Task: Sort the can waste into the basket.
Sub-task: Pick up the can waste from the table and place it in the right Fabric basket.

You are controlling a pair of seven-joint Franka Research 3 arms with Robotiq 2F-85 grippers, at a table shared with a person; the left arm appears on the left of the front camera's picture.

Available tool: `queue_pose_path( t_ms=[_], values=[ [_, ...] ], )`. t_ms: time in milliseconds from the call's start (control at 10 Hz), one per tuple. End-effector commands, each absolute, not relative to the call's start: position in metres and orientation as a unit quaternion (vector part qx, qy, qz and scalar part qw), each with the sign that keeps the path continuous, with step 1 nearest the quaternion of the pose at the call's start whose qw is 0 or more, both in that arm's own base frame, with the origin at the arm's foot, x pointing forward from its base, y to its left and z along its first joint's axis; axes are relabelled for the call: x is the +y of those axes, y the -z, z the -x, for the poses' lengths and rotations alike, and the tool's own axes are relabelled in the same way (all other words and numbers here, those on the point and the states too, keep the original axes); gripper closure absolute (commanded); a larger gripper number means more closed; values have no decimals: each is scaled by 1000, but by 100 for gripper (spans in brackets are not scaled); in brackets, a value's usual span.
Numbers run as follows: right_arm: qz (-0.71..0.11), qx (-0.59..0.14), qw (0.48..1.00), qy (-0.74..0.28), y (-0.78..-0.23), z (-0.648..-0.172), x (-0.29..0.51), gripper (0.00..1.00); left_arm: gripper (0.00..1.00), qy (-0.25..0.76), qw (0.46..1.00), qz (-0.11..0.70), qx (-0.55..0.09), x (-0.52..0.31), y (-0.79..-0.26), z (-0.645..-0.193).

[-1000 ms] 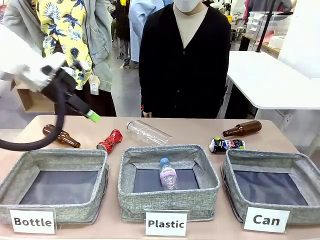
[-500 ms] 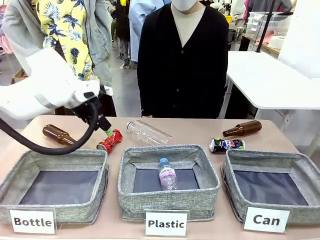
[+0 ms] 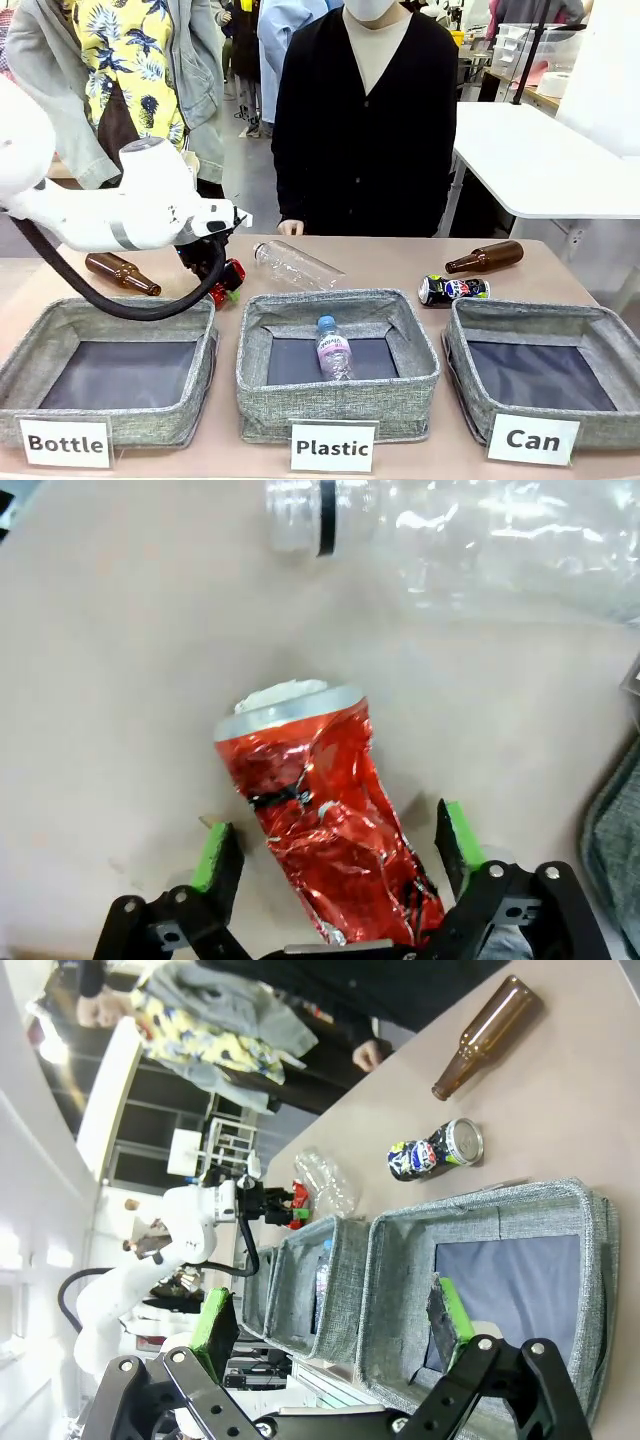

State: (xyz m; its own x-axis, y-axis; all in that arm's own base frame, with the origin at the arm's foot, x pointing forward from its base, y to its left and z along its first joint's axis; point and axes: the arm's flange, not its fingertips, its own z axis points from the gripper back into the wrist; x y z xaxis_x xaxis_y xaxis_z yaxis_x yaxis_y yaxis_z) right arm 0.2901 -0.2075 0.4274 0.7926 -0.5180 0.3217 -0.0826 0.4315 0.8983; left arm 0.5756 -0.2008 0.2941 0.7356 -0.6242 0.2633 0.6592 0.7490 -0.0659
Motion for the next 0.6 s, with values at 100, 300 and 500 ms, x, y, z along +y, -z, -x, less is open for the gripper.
queue_pose_path(
  t_ms=[100, 300, 500],
  values=[
    [-519, -307, 787, 129, -428, -294, -209, 0, 0, 346, 929, 63, -114, -203, -299, -576],
    [-519, -307, 787, 129, -428, -294, -209, 0, 58, 350, 928, 59, -111, -203, -300, -575],
    [-519, -307, 787, 129, -428, -294, -209, 0, 100, 354, 926, 65, -113, -200, -306, -573]
  ],
)
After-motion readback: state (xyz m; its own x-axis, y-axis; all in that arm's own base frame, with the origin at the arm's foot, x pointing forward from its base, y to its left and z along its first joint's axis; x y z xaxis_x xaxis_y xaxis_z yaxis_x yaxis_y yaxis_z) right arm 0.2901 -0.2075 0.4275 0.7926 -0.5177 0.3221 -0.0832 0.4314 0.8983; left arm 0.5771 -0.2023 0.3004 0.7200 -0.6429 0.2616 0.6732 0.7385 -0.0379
